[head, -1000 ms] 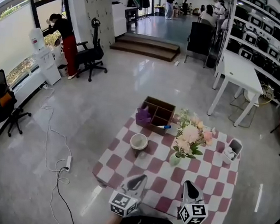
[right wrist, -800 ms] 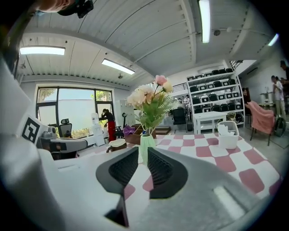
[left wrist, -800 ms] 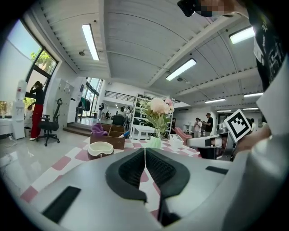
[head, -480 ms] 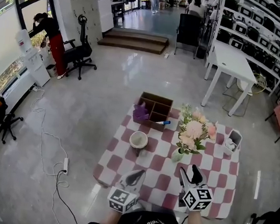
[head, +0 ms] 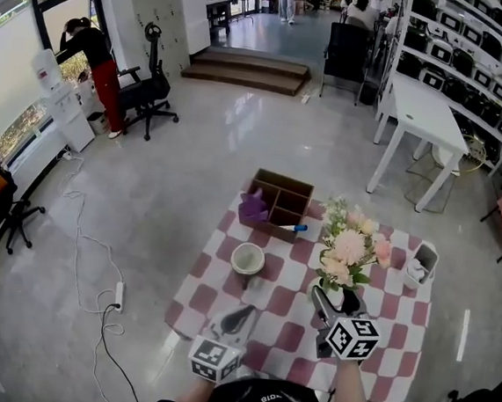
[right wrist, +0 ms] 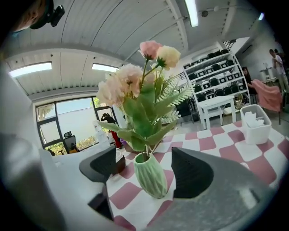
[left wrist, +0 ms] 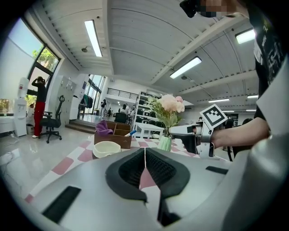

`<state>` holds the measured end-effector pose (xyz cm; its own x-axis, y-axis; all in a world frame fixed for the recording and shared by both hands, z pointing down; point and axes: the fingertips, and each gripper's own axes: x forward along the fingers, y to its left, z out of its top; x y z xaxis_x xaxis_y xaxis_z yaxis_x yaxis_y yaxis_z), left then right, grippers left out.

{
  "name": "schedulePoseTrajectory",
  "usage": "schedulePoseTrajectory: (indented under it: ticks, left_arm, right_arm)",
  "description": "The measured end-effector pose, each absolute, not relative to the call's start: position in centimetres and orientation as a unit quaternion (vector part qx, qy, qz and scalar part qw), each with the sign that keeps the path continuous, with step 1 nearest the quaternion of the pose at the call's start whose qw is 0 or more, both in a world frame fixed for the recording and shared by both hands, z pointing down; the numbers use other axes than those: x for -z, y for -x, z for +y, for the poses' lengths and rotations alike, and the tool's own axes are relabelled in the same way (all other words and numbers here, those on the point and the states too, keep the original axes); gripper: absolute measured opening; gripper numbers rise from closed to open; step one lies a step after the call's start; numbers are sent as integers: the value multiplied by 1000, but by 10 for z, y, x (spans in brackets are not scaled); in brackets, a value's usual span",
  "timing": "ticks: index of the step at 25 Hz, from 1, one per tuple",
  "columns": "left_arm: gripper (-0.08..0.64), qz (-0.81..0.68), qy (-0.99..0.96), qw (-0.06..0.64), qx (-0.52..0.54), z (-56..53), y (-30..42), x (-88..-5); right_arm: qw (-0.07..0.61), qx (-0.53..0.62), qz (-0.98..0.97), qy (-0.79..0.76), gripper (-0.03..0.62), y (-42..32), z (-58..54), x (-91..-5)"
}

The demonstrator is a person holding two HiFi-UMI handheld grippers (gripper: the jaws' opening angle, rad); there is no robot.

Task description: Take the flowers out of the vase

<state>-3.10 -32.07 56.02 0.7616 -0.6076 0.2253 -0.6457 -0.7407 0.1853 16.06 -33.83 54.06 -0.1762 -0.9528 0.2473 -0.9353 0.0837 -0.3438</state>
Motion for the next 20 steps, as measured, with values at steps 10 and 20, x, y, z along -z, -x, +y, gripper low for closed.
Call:
schedulePoseTrajectory:
  ticks: [10, 20]
  left_arm:
    - [12, -338, -926, 141, -88, -324, 29, -570]
    - [12, -360, -918, 145, -87, -328, 45, -568]
  right_arm:
    - [39, 200, 753, 625, 372, -163, -374, -527]
    - [43, 125, 769, 625, 207, -157, -384, -497]
